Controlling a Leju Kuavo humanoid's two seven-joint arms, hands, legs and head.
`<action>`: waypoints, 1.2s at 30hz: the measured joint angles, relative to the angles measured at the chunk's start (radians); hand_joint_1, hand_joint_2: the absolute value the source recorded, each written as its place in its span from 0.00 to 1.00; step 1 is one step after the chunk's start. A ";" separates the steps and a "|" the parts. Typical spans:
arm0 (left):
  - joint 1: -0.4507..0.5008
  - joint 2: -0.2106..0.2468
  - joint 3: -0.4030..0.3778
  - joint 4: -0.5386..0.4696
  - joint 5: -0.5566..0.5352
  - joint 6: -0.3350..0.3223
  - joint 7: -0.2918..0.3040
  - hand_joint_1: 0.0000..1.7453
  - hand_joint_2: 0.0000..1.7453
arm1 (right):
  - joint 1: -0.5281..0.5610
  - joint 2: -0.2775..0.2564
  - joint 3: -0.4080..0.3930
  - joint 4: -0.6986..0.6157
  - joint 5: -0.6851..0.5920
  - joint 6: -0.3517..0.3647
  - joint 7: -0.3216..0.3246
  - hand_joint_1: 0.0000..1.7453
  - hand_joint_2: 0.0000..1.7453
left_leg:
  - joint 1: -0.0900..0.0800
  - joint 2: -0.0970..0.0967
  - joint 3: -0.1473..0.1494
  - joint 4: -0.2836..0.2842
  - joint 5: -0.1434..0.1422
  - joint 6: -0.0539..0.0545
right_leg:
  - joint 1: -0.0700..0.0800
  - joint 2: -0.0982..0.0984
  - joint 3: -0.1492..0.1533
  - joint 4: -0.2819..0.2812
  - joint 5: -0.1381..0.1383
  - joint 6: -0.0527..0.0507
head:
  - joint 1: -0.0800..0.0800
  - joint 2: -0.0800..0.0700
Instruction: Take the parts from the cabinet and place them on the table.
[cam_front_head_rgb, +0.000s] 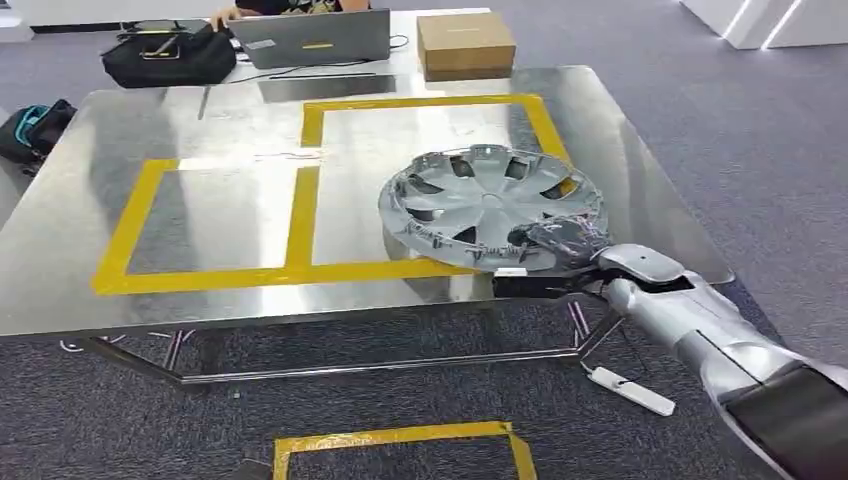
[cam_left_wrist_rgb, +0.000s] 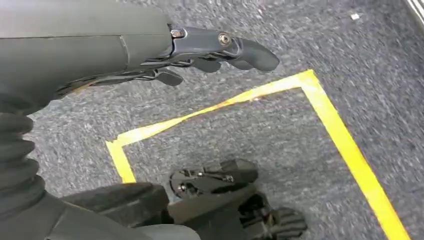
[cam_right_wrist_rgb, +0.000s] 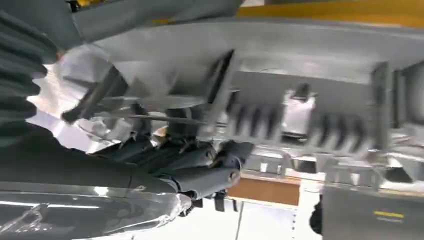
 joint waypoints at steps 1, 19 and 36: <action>0.000 0.000 0.000 0.000 0.004 0.004 0.000 0.00 1.00 | 0.001 -0.002 -0.002 0.000 -0.001 0.000 -0.002 0.00 0.00 | 0.000 0.000 0.000 0.000 0.000 0.000 | 0.000 0.000 0.000 0.000 0.000 0.000 | 0.000 0.000; 0.000 -0.003 0.000 0.000 0.030 -0.013 0.032 0.00 0.00 | 0.074 -0.021 -0.066 -0.117 -0.071 -0.126 -0.106 0.00 0.00 | 0.000 0.001 0.000 0.000 0.000 0.000 | 0.000 0.000 0.000 0.000 0.000 0.000 | 0.000 0.000; 0.008 -0.008 0.021 0.000 0.089 -0.016 0.039 0.00 0.00 | 0.420 -0.060 -0.294 -0.769 -0.401 -0.185 -0.204 0.00 0.00 | 0.000 -0.001 0.000 0.000 -0.002 0.000 | 0.000 -0.001 0.000 0.000 -0.001 0.000 | 0.000 0.000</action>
